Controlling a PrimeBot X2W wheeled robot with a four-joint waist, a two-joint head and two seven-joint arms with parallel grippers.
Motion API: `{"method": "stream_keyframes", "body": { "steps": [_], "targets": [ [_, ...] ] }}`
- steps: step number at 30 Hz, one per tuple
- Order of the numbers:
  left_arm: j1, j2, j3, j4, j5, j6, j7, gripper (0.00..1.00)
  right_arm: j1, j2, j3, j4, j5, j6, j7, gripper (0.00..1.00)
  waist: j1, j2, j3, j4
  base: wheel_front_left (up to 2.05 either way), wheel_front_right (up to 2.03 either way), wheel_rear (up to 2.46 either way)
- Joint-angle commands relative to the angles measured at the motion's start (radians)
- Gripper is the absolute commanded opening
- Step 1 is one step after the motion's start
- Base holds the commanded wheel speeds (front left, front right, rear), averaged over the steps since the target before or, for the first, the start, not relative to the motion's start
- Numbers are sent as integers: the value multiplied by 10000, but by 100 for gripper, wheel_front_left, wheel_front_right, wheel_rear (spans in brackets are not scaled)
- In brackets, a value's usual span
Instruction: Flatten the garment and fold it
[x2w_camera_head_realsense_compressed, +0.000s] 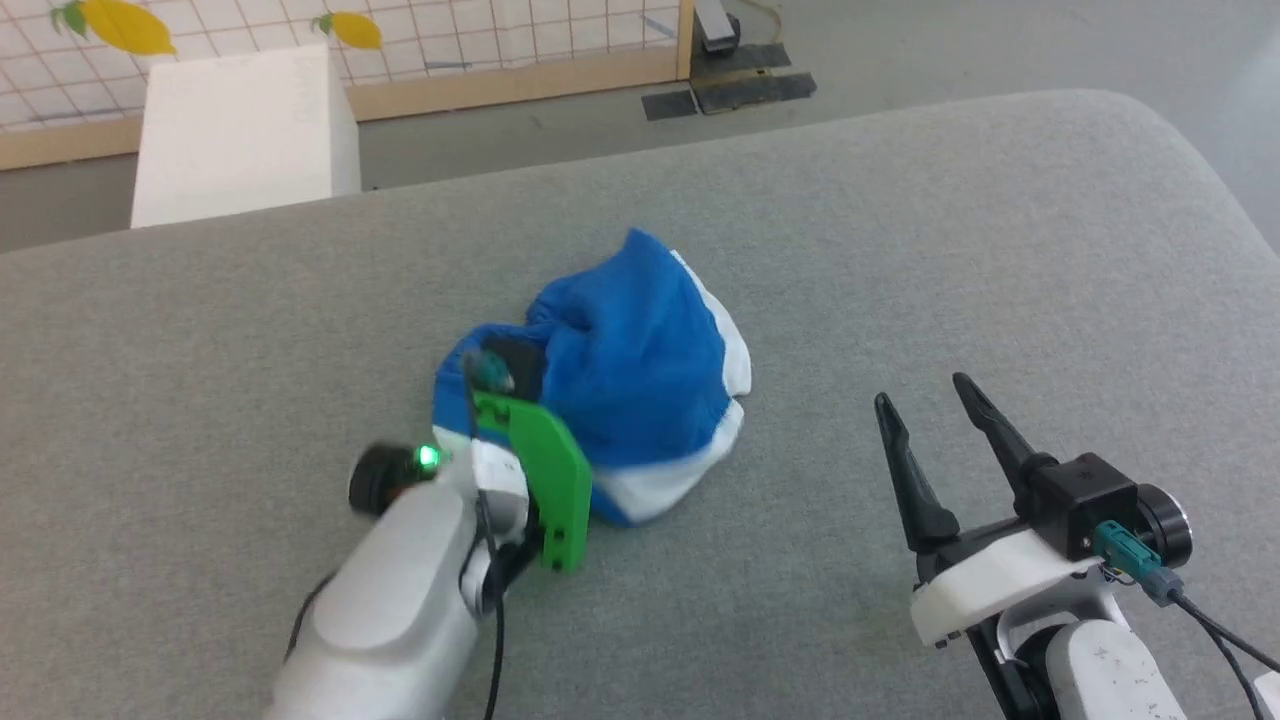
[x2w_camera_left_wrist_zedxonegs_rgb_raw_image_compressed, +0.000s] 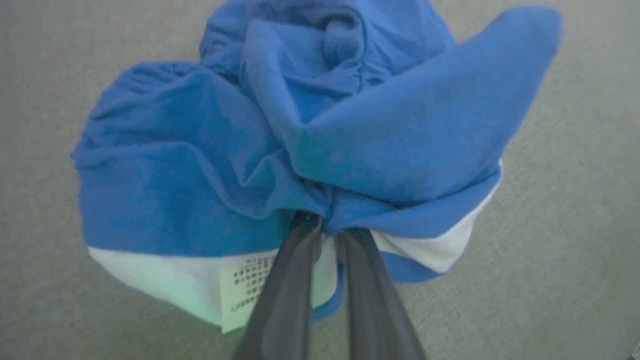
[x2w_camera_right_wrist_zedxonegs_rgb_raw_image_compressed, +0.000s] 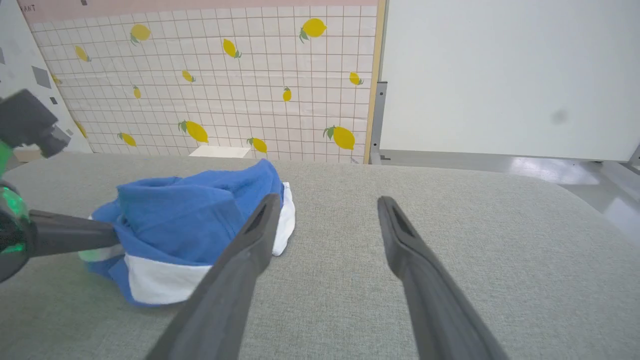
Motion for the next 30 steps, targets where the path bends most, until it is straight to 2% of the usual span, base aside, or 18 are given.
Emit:
{"method": "stream_keyframes", "body": {
  "steps": [1, 2, 3, 4, 7, 10, 17, 20, 24, 26, 30],
  "targets": [
    [117, -31, -90, 271, -144, 74, 344, 0, -146, 1, 13, 28, 61, -17, -80, 100, 1, 0, 139, -101, 0, 0, 0],
    [163, -63, -164, 489, -199, 82, 668, 0, -150, 1, 9, 48, 65, -17, -81, 100, 1, 0, 156, -84, 0, 0, 0],
    [189, -80, -211, 609, -234, 99, 892, 25, -147, 1, 7, 64, 63, -17, -80, 100, 1, 0, 166, -65, 0, 0, 0],
    [197, -95, -223, 673, -283, 116, 1042, 100, -142, 1, 2, 78, 60, -17, -83, 100, 1, 0, 173, -35, 0, 0, 0],
    [230, -110, -65, 560, -448, 182, 923, 100, -120, 1, -27, 101, 55, -17, -92, 100, 1, 0, 156, 96, 0, 0, 0],
    [348, -64, 207, 181, -567, 273, 311, 100, -92, 1, -34, 121, 49, -17, -86, 100, 1, 0, 46, 248, 0, 0, 0],
    [1201, 286, 1033, -1656, -562, 484, -2326, 100, 9, 1, -89, 83, 3, -17, -60, 100, 1, 0, -333, 664, 0, 0, 0],
    [1673, 618, 1369, -2546, -164, 768, -3762, 100, 66, 1, -159, 14, -61, -17, -31, 100, 1, 0, -451, 877, 0, 0, 0],
    [2338, 783, 2080, -3420, 133, 1313, -5786, 100, 137, 1, -160, -95, -157, -17, 40, 100, 1, 0, -564, 1135, 0, 0, 0],
    [2678, 862, 2423, -3726, 312, 1522, -6298, 100, 151, 1, -151, -131, -174, -17, 70, 100, 1, 0, -595, 1243, 0, 0, 0],
    [3394, 802, 3257, -4565, 787, 1648, -6526, 100, 160, 1, -27, -184, -197, -17, 157, 100, 1, 0, -614, 1400, 0, 0, 0]
  ]
}}
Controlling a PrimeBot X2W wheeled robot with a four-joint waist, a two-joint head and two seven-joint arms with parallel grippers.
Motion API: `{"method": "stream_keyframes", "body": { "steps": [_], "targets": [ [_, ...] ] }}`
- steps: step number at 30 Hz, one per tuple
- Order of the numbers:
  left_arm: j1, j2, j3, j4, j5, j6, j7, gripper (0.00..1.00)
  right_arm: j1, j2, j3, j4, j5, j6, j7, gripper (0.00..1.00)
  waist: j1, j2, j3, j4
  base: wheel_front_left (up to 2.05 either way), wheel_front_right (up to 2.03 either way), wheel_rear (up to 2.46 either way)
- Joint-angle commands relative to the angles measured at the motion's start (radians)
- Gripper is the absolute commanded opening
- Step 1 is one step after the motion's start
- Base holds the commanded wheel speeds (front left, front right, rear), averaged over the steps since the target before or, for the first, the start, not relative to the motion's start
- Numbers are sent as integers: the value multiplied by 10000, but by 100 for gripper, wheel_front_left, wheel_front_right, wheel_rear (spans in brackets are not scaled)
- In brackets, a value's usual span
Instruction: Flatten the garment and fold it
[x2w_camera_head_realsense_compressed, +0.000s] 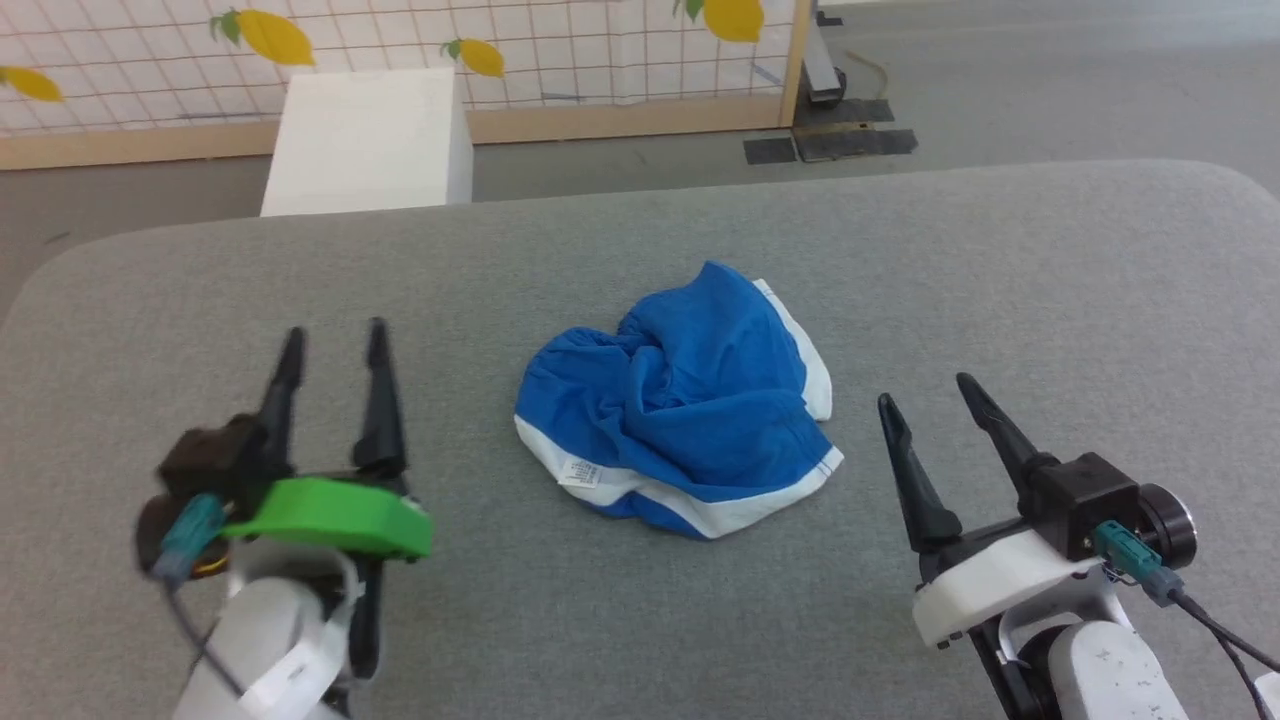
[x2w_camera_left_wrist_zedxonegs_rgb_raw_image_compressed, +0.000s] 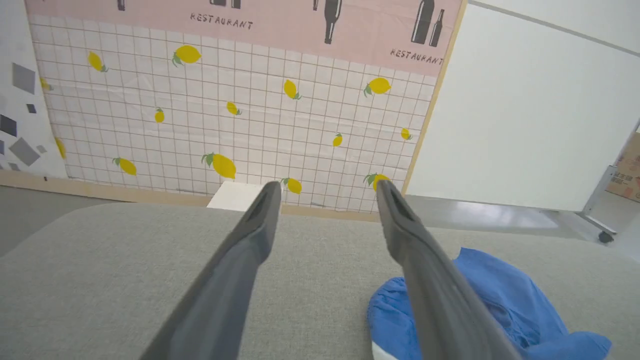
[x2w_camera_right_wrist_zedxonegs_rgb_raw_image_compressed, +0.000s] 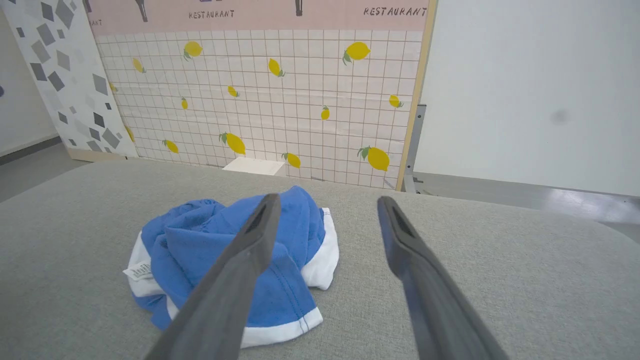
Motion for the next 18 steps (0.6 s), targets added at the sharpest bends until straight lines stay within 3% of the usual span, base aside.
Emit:
{"method": "stream_keyframes", "body": {
  "steps": [1, 8, 18],
  "targets": [
    [269, -38, 285, -283, 286, 10, -67, 100, 111, 5, 61, -71, -97, -17, 68, 100, 0, 0, -22, 110, 0, 0, 0],
    [1406, -787, 1437, -1245, 1375, -805, -73, 100, -126, 5, 38, 370, -204, -17, 1000, 100, 0, 0, 151, 399, 0, 0, 0],
    [1288, -1515, 2084, -1567, 2156, -1583, -75, 100, -2110, 5, -28, 2730, 36, -17, 4037, 100, 0, 0, 1231, 924, 0, 0, 0]
  ]
}}
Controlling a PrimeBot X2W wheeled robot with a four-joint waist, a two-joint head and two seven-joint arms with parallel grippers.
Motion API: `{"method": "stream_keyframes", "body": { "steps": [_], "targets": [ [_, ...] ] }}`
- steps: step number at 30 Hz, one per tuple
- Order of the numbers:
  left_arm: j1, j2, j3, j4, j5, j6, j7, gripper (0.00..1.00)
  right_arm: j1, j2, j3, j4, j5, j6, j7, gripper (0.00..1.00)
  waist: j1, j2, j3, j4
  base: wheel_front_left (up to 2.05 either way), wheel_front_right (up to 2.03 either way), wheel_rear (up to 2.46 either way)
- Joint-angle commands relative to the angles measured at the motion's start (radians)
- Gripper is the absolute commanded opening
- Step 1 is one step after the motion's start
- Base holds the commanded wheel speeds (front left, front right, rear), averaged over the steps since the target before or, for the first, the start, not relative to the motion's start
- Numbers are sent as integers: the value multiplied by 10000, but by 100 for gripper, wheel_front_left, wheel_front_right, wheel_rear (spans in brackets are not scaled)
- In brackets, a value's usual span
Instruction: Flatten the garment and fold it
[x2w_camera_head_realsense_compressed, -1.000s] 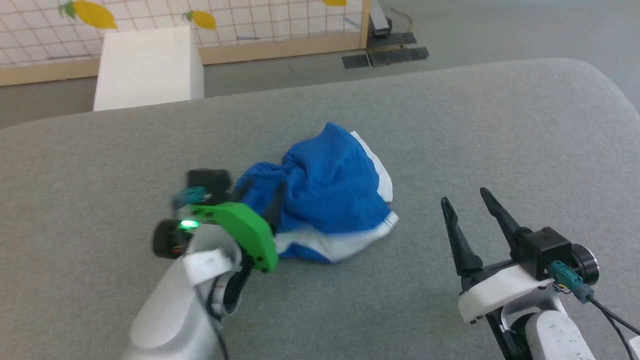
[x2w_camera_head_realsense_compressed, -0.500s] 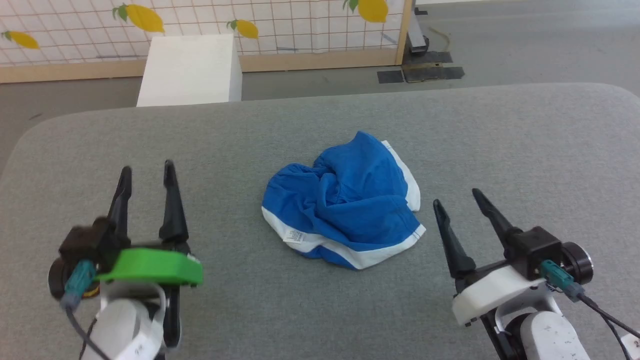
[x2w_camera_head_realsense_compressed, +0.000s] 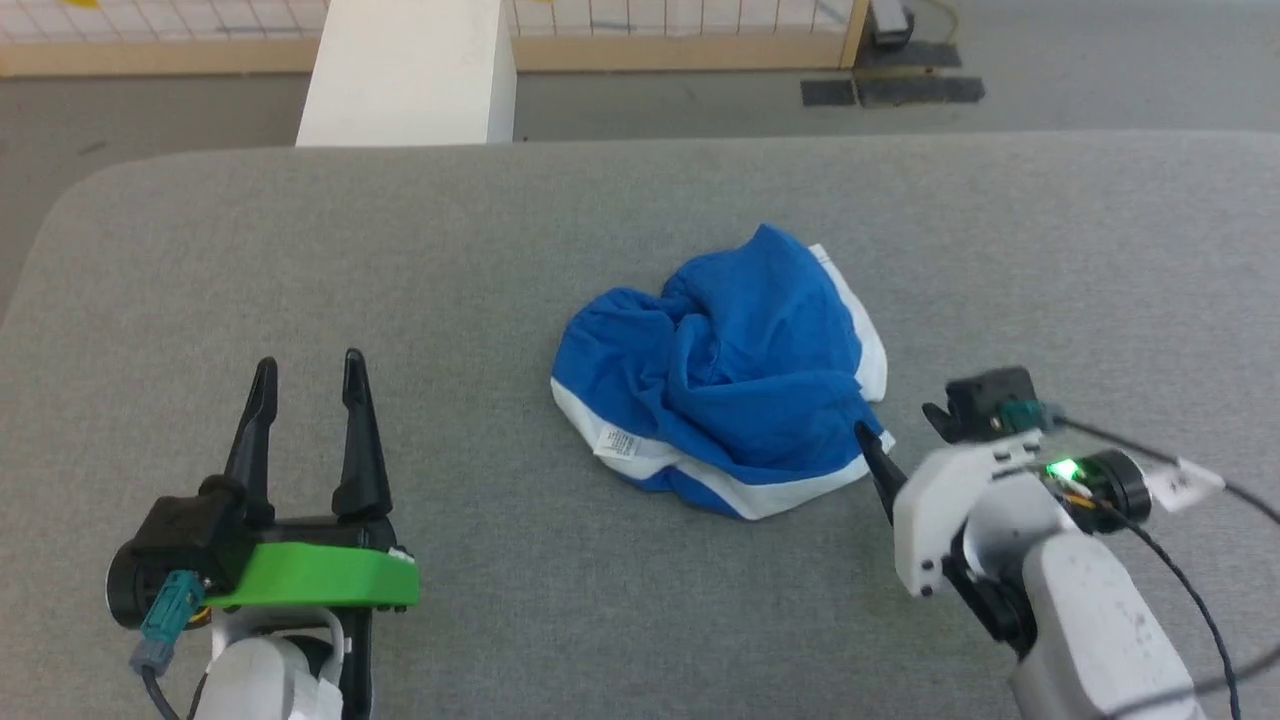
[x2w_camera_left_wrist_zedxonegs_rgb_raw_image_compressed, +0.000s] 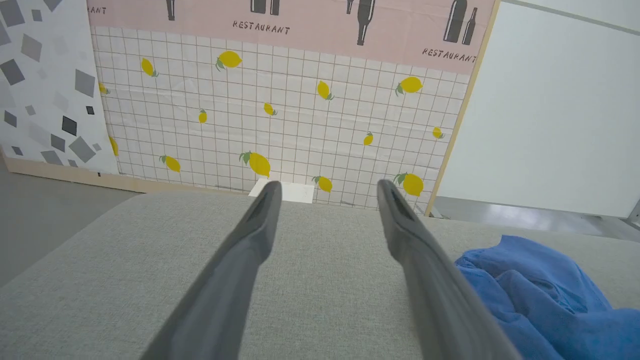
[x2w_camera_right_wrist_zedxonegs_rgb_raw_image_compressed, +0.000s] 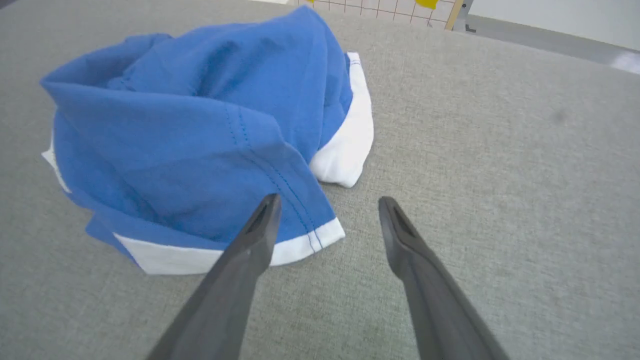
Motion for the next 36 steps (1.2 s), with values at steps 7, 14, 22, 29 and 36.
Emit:
{"method": "stream_keyframes", "body": {
  "steps": [7, 14, 22, 29, 36],
  "targets": [
    [-471, -183, 153, -5, 237, -259, -37, 100, -1172, 1, 481, 1535, 138, -17, 2717, 64, 0, 0, 884, 605, 0, 0, 0],
    [-449, -211, 221, 126, 196, -248, -37, 100, -952, 1, -258, 769, 7, -17, 1948, 0, 0, 0, 728, 580, 0, 0, 0],
    [-204, -214, 253, 219, 229, -130, -37, 100, 250, 1, -2884, -675, 502, -17, -545, 0, 0, 0, 152, 147, 0, 0, 0],
    [-52, -215, 179, 343, 300, -221, -37, 100, 1325, 1, -5034, -757, 972, -17, -46, 0, 0, 0, -97, -286, 0, 0, 0],
    [11, -215, -229, 675, 367, -365, -37, 100, 1716, 1, -5425, -720, 871, -17, 740, 100, 0, 0, -225, -513, 0, 0, 0]
  ]
}}
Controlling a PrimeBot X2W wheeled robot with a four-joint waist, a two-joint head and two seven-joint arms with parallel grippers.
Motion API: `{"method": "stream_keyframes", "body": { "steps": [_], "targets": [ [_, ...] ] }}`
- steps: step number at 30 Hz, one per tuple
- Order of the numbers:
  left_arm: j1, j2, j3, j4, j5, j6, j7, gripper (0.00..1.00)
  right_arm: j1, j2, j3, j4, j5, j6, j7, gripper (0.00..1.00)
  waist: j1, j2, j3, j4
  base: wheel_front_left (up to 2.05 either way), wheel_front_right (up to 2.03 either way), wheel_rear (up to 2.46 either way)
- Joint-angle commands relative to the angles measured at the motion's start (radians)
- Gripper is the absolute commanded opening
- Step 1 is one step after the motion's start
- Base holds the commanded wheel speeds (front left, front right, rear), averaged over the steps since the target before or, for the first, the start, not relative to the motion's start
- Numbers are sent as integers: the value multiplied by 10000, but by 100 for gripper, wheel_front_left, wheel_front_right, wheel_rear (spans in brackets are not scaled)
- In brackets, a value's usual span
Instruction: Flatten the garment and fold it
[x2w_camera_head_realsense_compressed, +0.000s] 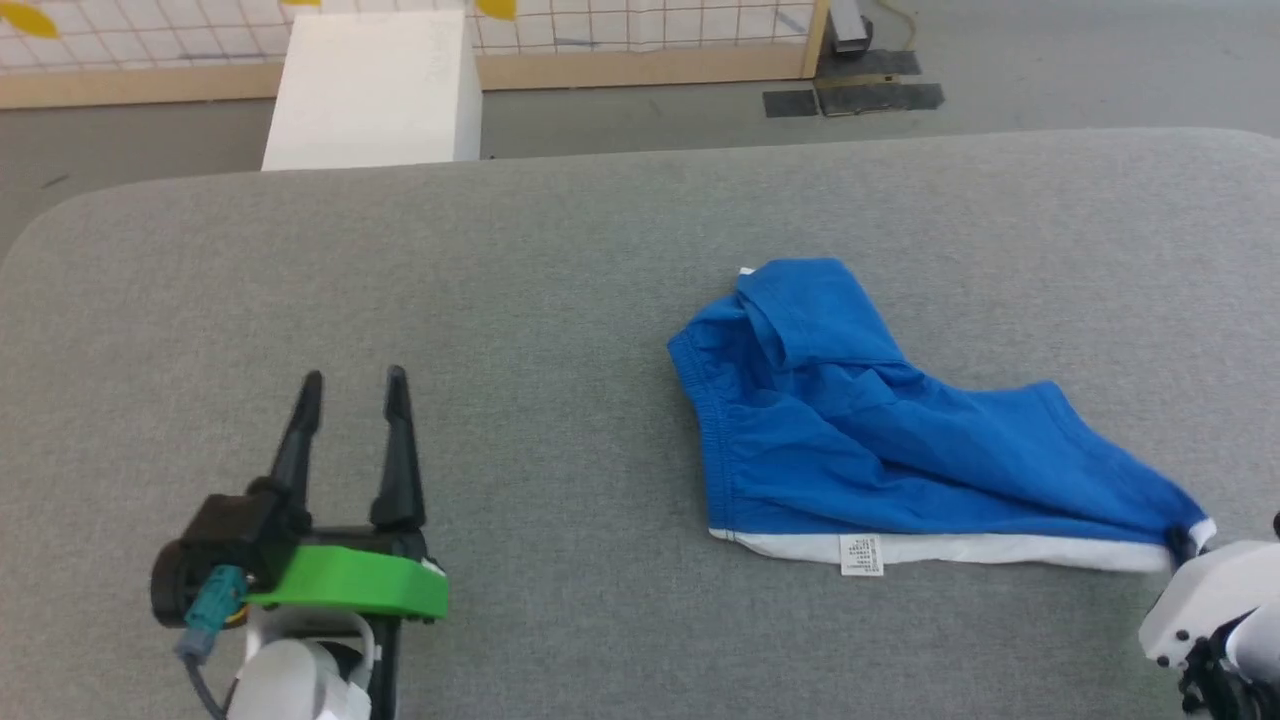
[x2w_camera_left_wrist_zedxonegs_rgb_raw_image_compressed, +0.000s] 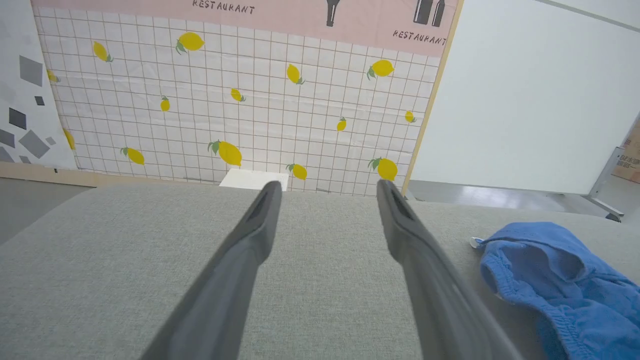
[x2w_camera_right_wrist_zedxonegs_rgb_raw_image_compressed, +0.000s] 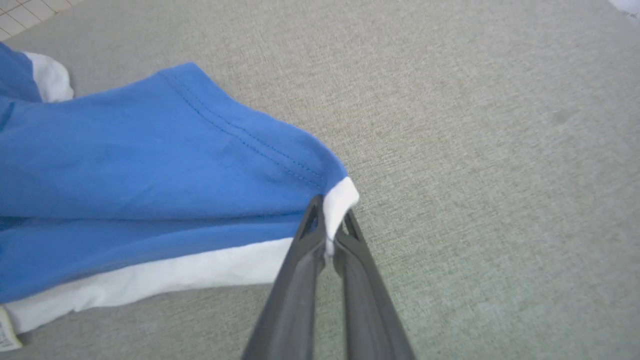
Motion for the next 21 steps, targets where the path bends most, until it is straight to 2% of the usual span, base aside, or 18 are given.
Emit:
{"method": "stream_keyframes", "body": {
  "steps": [1, 7, 10, 13, 14, 17, 21],
  "targets": [
    [126, -23, -72, 102, 160, -84, -37, 100, -4, -7, 86, -157, 7, -15, -223, 100, 0, 0, -64, -73, 0, 0, 0],
    [112, -23, -865, 671, 265, -343, -37, 100, 334, -7, 744, -1063, -344, -15, -2080, 100, 0, 0, -253, -18, 0, 0, 0],
    [93, -22, -1747, 1181, 396, -467, -38, 100, 695, -7, 1225, -1580, -509, -15, -2911, 100, 0, 0, -294, 3, 0, 0, 0],
    [-34, 49, -2854, 1891, 381, -527, 7, 100, 1009, -7, 1584, -1847, -510, -15, -3298, 100, 0, 0, -303, -38, 0, 0, 0],
    [-360, 218, -4118, 2587, 20, -540, 373, 100, 1221, -7, 1960, -2021, -428, -15, -3369, 100, 0, 0, -283, -174, 0, 0, 0],
    [-728, 303, -4754, 3180, -423, -543, 788, 100, 1318, -7, 2215, -2103, -314, -15, -3347, 100, 0, 0, -267, -295, 0, 0, 0],
    [-1385, 235, -4949, 4051, -809, -542, 1422, 100, 1302, -7, 2609, -2076, -198, -15, -3349, 100, 0, 0, -168, -569, 0, 0, 0]
  ]
}}
